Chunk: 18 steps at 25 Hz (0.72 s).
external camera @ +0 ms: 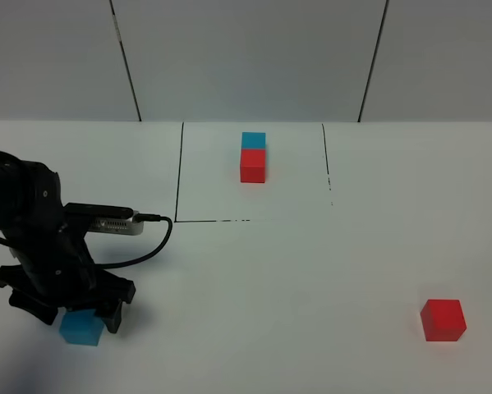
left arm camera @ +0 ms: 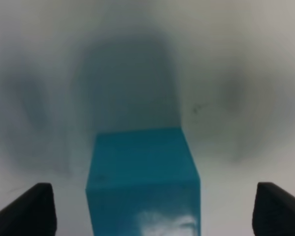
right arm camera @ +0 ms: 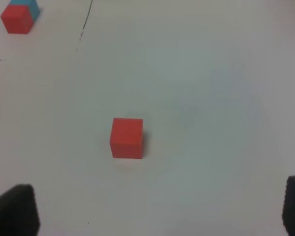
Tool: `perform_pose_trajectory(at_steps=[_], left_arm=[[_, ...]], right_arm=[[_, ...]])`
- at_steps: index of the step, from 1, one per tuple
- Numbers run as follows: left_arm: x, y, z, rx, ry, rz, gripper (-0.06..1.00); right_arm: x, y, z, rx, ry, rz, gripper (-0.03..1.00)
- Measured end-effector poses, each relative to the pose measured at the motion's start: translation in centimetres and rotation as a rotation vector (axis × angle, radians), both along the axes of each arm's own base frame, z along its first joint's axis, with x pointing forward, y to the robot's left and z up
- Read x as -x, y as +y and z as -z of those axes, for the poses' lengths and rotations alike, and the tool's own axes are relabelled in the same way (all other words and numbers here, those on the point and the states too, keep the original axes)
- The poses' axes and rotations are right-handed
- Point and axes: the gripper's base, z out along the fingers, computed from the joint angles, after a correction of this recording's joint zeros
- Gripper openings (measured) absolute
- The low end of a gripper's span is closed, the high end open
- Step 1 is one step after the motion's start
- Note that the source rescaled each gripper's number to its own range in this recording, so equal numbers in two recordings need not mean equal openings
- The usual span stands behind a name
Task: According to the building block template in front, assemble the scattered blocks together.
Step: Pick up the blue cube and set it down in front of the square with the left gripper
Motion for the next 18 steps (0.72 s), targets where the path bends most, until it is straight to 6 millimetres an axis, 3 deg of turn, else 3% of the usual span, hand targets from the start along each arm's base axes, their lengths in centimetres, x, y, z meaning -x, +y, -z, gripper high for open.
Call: perform_pose_trajectory(at_steps=[5, 7, 10, 13, 14, 18], left_arm=[[0.4, 0.1, 1.9, -0.013, 0.039, -0.012, 0.91], [0.4, 0.1, 2.1, -0.016, 0.039, -0.025, 0.85], [0.4, 0.2, 2.1, -0.017, 0.036, -0.028, 0.62], [0.5, 0.2, 2.1, -0.021, 0.044, -0.025, 0.09], [0.6, 0.3, 2.1, -0.028, 0.055, -0.018, 0.00], [0.2, 0.6, 1.0, -0.086, 0.109, 0.040, 0.01]], right_arm=[[0.0, 0.0, 0.0, 0.000, 0.000, 0.000, 1.00], [0.0, 0.0, 0.0, 0.000, 0.000, 0.000, 1.00], [0.0, 0.0, 0.0, 0.000, 0.000, 0.000, 1.00], [0.0, 0.0, 0.0, 0.000, 0.000, 0.000, 1.00], [0.0, 0.0, 0.0, 0.000, 0.000, 0.000, 1.00], [0.0, 0.0, 0.0, 0.000, 0.000, 0.000, 1.00]])
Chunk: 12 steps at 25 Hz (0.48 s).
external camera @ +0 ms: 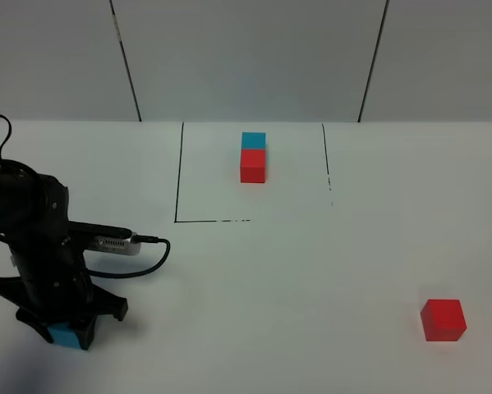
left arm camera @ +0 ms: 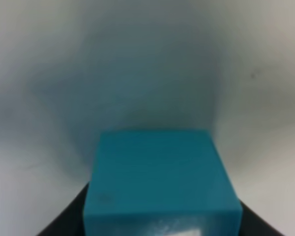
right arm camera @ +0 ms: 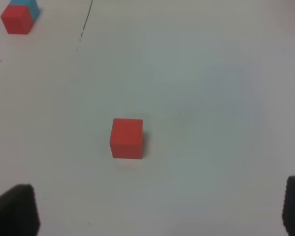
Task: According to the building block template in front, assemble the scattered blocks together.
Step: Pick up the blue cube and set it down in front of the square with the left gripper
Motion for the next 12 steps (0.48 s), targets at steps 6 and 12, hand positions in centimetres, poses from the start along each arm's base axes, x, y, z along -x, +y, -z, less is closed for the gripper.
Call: perform_pose_trajectory(at_steps=[6, 12], left_arm=[[-2.3, -0.8, -5.6, 0.049, -0.043, 0.234, 0.01], [-2.6, -5.2, -10.1, 0.195, -0.113, 0.700, 0.01]], right_arm=[[0.0, 0.0, 0.0, 0.000, 0.000, 0.000, 1.00], [0.0, 0.0, 0.0, 0.000, 0.000, 0.000, 1.00]])
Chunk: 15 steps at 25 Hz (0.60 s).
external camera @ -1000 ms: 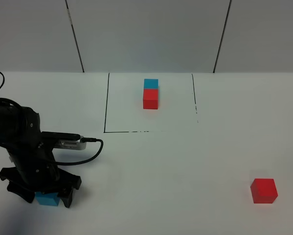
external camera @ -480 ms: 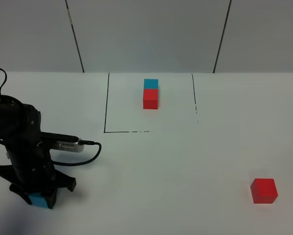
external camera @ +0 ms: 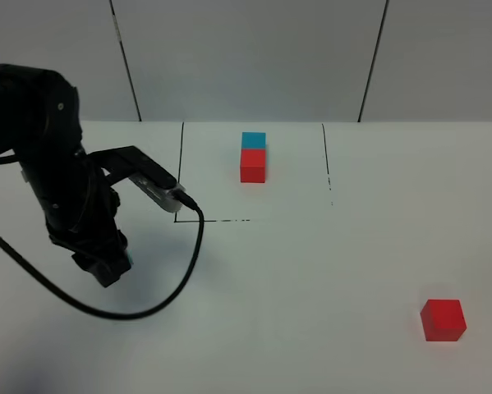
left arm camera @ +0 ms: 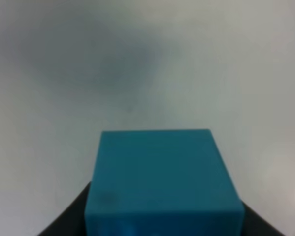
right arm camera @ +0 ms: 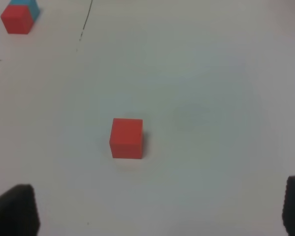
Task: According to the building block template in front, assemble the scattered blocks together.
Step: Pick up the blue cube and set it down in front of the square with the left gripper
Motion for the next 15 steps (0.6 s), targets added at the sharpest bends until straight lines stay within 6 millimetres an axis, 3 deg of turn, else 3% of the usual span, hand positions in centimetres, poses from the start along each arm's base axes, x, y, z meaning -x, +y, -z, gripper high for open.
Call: perform_pose_trajectory(at_steps=[4, 8, 15], left_arm=[[1.0, -3.7, -0.9, -0.026, -0.073, 0.318, 0.01], [1.3, -6.7, -1.1, -0.075, -0.188, 0.530, 0.01], [-0.9, -10.1, 1.9, -0.105, -0.173, 0.672, 0.01]], right_arm=[[0.0, 0.0, 0.0, 0.000, 0.000, 0.000, 1.00], [0.0, 0.0, 0.0, 0.000, 0.000, 0.000, 1.00], [0.0, 0.0, 0.0, 0.000, 0.000, 0.000, 1.00]])
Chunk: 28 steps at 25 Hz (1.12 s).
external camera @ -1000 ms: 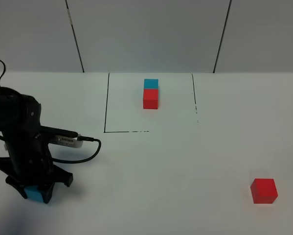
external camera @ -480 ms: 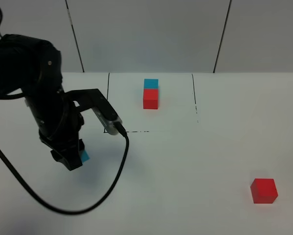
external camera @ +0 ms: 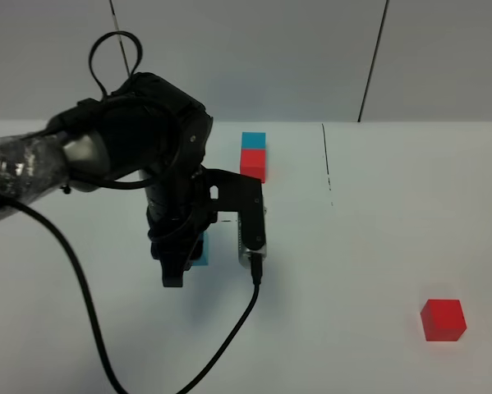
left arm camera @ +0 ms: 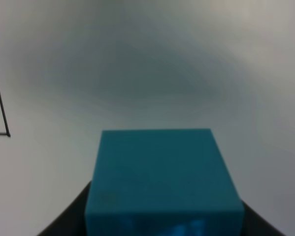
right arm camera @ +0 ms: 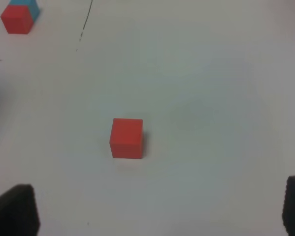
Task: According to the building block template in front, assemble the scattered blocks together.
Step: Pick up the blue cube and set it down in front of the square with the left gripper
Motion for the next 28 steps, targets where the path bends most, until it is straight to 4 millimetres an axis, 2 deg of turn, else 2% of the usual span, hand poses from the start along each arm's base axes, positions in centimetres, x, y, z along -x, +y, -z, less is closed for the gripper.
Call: perform_pose_trajectory(at_steps=[7, 14, 22, 28], left_arm=[[-2.3, -2.9, 3.4, -0.018, 0.018, 0.063, 0.01], [-2.6, -5.7, 5.7, -0.026, 0.025, 0.138, 0.01], [-2.1, -6.6, 7.9, -0.036, 0.071, 0.149, 0.00], [-2.2, -6.8, 8.0, -0.013, 0.054, 0.042, 0.00]], right_arm=[[0.0, 0.0, 0.0, 0.000, 0.000, 0.000, 1.00], [0.0, 0.0, 0.0, 0.000, 0.000, 0.000, 1.00], [0.0, 0.0, 0.0, 0.000, 0.000, 0.000, 1.00], [0.0, 0.0, 0.0, 0.000, 0.000, 0.000, 1.00]])
